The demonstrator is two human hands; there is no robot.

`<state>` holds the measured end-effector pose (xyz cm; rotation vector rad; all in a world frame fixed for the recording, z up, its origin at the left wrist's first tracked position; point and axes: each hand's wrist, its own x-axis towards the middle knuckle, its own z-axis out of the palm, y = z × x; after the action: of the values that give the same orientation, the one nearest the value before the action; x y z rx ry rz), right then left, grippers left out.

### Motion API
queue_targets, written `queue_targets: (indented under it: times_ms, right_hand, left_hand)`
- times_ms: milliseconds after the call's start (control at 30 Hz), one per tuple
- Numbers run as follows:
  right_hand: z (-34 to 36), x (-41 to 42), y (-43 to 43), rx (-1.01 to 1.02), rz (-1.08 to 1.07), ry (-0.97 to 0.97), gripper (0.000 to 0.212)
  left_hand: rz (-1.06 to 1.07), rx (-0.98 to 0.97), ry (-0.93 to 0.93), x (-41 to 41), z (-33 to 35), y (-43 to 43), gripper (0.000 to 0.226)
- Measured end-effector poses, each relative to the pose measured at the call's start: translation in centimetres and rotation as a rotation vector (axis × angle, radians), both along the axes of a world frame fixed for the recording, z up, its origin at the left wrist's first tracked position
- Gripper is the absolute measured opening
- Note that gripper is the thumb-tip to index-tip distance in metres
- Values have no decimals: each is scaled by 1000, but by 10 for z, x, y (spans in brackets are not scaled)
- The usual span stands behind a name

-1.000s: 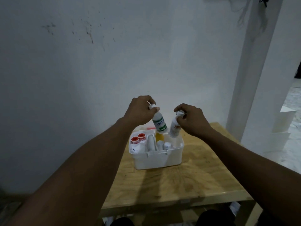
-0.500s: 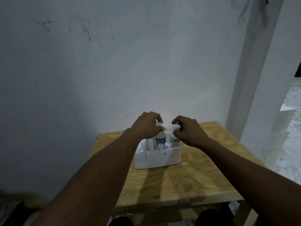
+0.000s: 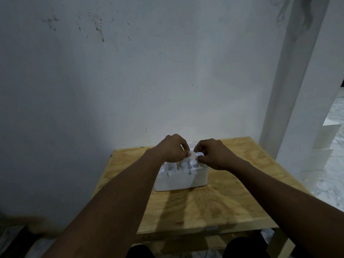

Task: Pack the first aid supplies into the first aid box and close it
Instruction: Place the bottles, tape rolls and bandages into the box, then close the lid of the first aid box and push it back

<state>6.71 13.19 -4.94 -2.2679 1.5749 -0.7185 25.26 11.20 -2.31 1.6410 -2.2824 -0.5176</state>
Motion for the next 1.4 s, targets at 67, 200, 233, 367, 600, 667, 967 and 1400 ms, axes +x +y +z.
queue_targets:
  times_ms: [67, 200, 233, 367, 600, 667, 967, 1400]
  right_hand:
    - [2, 0, 1, 4, -2, -9, 25]
    - [5, -1, 2, 38, -1, -15, 24]
    - [6, -2, 2, 46, -2, -17, 24]
    - [6, 0, 0, 34, -8, -11, 22]
    - [14, 1, -14, -41, -151, -205, 17]
    - [14, 0, -24, -47, -249, -317, 17]
    - [-12, 7, -63, 461, -590, -794, 40]
    - [-19, 21, -86, 471, -540, -675, 17]
  left_hand:
    - [-3, 12, -1, 0, 1, 1, 22]
    - [15, 11, 10, 1, 0, 1, 23]
    - [23, 9, 15, 1, -1, 1, 23]
    - [29, 12, 33, 2, -2, -1, 23]
    - [112, -143, 160, 13, 3, -4, 27]
    - [188, -209, 195, 24, 2, -10, 28]
    - [717, 125, 379, 80, -36, -41, 67]
    - [730, 320, 741, 92, -46, -64, 61]
